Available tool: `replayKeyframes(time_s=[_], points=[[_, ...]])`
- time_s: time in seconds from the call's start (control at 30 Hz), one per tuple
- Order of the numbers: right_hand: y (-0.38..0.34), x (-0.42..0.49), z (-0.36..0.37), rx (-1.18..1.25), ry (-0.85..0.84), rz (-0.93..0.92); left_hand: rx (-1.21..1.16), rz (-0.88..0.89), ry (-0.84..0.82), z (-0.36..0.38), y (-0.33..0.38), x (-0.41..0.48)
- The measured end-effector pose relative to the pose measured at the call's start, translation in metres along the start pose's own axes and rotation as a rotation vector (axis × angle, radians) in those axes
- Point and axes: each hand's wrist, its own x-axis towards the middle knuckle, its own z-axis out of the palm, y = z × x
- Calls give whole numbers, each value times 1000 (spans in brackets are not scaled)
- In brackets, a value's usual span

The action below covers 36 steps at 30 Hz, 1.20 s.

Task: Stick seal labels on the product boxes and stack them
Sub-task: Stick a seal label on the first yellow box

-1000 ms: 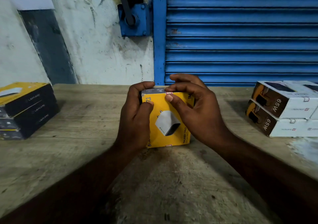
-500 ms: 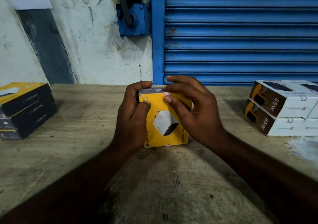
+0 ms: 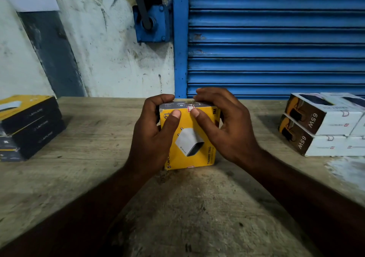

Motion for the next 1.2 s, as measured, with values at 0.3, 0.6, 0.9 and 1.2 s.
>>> replayKeyframes(time_s=[0.3, 0.6, 0.9, 1.2], points=[[-9, -4, 3, 144, -66, 135, 81, 1, 84, 0, 6, -1], [-9, -7, 6, 231, -115, 230, 96, 7, 105, 0, 8, -4], [-6, 1, -6, 123, -135, 192, 89, 132, -38, -12, 5, 4], [1, -3, 1, 242, -98, 242, 29, -203, -66, -4, -2, 0]])
